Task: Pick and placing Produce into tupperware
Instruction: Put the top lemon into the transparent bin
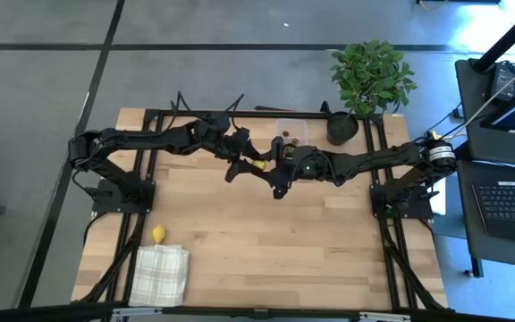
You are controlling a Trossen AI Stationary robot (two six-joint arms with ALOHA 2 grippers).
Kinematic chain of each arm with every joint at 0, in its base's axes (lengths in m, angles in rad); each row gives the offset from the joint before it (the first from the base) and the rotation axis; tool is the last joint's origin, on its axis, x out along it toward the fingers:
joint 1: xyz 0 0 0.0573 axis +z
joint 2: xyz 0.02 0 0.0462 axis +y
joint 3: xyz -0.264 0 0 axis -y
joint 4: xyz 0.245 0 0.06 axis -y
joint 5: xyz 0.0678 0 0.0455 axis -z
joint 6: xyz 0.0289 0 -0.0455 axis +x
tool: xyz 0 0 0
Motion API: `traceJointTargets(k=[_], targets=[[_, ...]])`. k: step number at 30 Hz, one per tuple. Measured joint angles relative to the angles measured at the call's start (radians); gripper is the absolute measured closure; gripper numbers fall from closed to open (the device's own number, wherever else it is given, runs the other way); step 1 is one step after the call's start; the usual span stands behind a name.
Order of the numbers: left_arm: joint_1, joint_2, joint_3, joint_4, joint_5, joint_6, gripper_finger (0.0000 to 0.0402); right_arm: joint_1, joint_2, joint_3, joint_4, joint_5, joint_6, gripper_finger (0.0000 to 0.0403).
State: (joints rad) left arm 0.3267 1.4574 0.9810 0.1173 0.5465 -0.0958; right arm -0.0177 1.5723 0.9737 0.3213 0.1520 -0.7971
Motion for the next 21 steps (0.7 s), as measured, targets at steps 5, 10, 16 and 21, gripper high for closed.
traceJointTargets(k=[5,10,16,21], targets=[[0.0,0.0,0.0,0.0,0.0,0.003,0.0199,0.0,0.0,0.0,0.001,-0.001,0.002,0.0192],[0.0,0.0,0.0,0.001,-0.011,-0.006,0.0187,0.0,0.0,0.0,0.001,0.006,0.003,0.0192],[-0.001,0.0,0.002,0.006,-0.086,-0.027,0.0185,0.0,0.0,0.0,-0.01,0.066,0.001,0.0192],[0.0,-0.002,0.002,0.0,-0.083,-0.026,0.018,0.0,0.0,0.0,-0.018,0.068,0.001,0.0192]])
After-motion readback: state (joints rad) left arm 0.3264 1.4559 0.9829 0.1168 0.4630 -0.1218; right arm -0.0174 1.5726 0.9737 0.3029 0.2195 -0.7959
